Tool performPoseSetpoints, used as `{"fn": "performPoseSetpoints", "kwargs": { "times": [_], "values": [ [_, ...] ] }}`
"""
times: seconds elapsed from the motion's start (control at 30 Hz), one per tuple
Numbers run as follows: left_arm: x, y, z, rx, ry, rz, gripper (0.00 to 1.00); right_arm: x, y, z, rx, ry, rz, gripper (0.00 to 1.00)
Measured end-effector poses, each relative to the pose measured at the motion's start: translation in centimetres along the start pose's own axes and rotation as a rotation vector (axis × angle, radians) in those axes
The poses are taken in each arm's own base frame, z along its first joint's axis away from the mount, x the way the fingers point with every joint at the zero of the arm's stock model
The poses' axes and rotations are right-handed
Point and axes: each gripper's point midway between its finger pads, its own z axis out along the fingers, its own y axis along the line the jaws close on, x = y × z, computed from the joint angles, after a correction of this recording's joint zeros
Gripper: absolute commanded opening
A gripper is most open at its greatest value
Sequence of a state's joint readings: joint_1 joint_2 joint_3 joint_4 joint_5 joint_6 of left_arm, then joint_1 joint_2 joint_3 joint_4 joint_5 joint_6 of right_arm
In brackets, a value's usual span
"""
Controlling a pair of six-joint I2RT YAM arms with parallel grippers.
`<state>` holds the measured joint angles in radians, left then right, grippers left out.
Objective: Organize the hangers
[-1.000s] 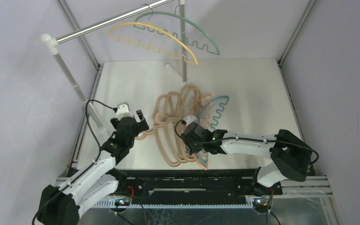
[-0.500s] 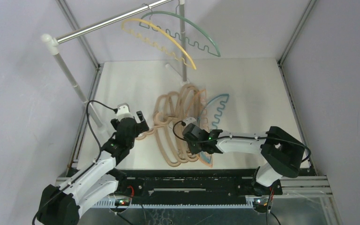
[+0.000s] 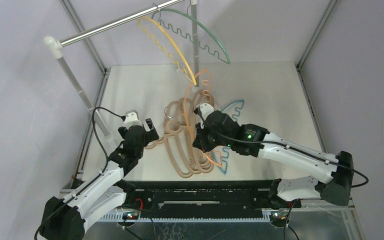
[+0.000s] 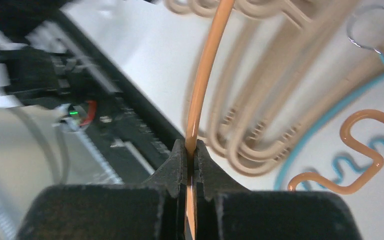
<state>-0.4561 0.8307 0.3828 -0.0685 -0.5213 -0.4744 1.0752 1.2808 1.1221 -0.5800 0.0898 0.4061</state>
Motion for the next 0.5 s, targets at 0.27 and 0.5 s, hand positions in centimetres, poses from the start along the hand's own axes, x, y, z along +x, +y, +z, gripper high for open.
{"fn": "performPoseSetpoints", "kwargs": {
  "times": [0.27, 0.5],
  "values": [
    [0.0, 0.0, 0.0, 0.000, 0.000, 0.000, 0.99, -3.8, 4.6, -3.9, -0.355, -0.016, 0.111, 0.00],
    [-0.2, 0.0, -0.1, 0.002, -0.005, -0.003, 0.99, -5.3, 7.2, -4.5, -0.616, 0.074, 0.237, 0.00]
  ]
}}
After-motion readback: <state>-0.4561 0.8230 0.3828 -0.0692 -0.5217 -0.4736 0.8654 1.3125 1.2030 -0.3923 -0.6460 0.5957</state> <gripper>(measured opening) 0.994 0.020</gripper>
